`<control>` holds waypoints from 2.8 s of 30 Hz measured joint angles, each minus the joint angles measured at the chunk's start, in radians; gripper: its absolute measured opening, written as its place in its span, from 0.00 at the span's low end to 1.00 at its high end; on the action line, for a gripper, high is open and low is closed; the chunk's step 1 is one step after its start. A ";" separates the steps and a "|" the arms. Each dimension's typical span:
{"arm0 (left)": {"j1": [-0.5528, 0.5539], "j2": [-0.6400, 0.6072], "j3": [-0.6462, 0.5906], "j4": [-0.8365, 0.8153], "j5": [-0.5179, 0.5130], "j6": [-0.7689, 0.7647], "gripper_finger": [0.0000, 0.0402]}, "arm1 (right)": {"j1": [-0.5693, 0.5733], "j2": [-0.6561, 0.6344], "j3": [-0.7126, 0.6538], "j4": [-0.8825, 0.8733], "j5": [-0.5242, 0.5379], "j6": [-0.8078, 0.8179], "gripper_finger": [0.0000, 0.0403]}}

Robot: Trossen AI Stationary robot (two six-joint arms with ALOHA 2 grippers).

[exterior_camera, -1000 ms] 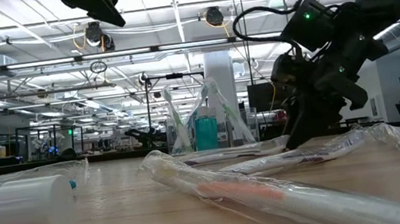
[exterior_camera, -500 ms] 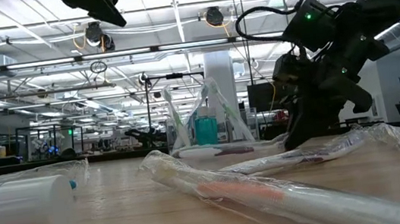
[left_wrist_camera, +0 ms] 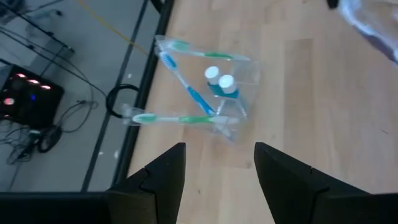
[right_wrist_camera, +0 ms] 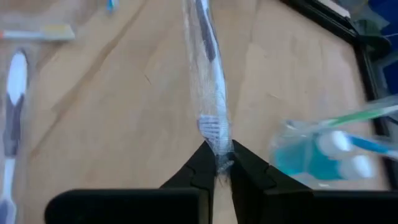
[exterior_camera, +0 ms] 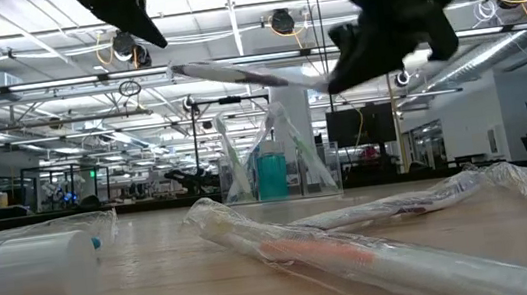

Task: Pick & Place toothbrushing station
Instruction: Put the top purple toothbrush into the right section of the transparent organizer, then put the left blue toothbrush into the left section of the transparent organizer

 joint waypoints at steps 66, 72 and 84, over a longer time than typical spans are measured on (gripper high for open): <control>0.002 0.000 0.000 0.049 -0.003 0.000 0.49 | -0.035 0.112 0.019 0.164 0.797 -1.313 0.21; 0.002 0.000 0.000 0.049 -0.002 0.001 0.49 | -0.035 0.112 0.019 0.299 0.775 -1.235 0.29; -0.008 0.000 0.001 0.035 0.002 -0.282 0.49 | 0.000 0.112 0.019 0.570 0.782 -0.860 0.36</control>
